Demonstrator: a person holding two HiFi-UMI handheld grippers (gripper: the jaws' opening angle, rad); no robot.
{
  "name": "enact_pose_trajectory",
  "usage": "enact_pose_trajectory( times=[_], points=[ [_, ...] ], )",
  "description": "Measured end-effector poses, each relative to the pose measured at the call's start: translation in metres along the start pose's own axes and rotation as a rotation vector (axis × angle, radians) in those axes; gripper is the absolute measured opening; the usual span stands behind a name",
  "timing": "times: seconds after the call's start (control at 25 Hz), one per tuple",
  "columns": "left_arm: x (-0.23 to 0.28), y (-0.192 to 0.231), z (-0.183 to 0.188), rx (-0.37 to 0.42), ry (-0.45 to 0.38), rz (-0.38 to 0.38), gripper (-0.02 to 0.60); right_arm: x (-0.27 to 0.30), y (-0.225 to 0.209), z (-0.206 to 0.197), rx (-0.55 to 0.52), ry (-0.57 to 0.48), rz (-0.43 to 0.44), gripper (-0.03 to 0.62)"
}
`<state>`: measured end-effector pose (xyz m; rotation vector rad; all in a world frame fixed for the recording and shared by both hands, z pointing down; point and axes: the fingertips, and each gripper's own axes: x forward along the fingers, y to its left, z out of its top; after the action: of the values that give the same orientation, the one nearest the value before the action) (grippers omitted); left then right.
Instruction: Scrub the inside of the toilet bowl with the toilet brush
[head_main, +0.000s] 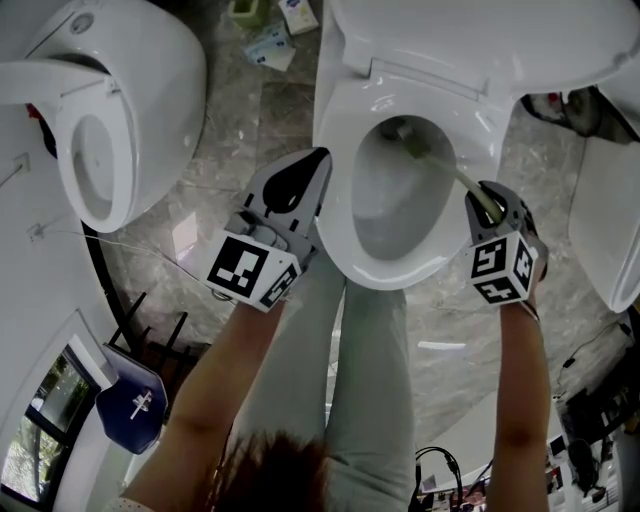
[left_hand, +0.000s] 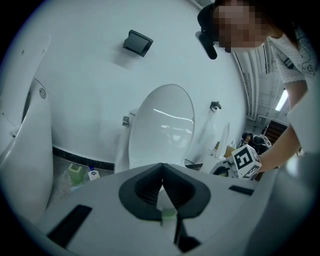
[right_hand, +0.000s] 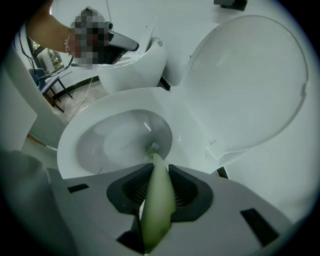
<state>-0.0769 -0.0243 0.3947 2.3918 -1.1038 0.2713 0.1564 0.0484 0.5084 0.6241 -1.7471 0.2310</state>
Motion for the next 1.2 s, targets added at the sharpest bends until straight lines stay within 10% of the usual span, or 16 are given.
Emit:
enact_pose_trajectory(
  times=[1.2],
  points=[
    [-0.009,0.017,-0.009,0.012,0.005,0.045,0.003,0.014,-0.021,0.045,0.312,-0.117,-0.018,0.107]
  ],
)
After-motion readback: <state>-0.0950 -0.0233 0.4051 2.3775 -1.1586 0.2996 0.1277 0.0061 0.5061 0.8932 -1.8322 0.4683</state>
